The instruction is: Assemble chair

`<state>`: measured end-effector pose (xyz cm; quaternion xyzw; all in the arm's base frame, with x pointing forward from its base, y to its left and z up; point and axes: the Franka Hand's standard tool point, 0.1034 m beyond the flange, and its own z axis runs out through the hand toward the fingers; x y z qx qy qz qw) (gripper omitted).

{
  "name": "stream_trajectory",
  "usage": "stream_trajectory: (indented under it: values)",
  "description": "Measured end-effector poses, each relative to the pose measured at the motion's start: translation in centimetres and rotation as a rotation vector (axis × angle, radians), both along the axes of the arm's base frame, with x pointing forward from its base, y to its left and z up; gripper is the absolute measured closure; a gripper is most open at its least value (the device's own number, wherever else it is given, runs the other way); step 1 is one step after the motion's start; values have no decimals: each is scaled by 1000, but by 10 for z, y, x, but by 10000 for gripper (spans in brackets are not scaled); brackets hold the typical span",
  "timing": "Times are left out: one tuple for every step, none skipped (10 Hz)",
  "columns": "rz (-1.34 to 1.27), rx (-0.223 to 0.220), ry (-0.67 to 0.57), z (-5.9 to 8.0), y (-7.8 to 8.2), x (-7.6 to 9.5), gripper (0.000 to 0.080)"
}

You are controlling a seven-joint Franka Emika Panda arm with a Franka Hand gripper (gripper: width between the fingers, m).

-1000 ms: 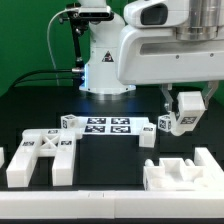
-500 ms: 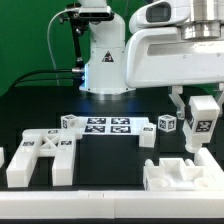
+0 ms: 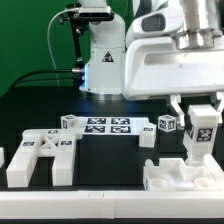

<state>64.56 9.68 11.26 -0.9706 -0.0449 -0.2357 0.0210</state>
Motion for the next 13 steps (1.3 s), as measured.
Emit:
stream_trajectory:
  values:
    - [10,1,0,-6,9,4,515]
    - [19,0,-13,-7,13,9,515]
    - [17,-1,-28,-13,11,11,515]
    - [16,-2,-39,-22,10,10,515]
    - [18,-3,-37,-26,11,9,515]
    - [19,-3,-39,-26,12,9,515]
    - [21,-4,-41,-26,11,8,515]
    - [24,-4,-42,-26,14,7,515]
    - [28,-3,-39,-25,16,4,515]
    - [31,-3,-36,-24,18,-1,515]
    - [33,-4,-34,-23,19,-3,515]
    - [34,-4,-31,-24,19,-5,515]
    - [35,-4,-29,-25,20,-5,515]
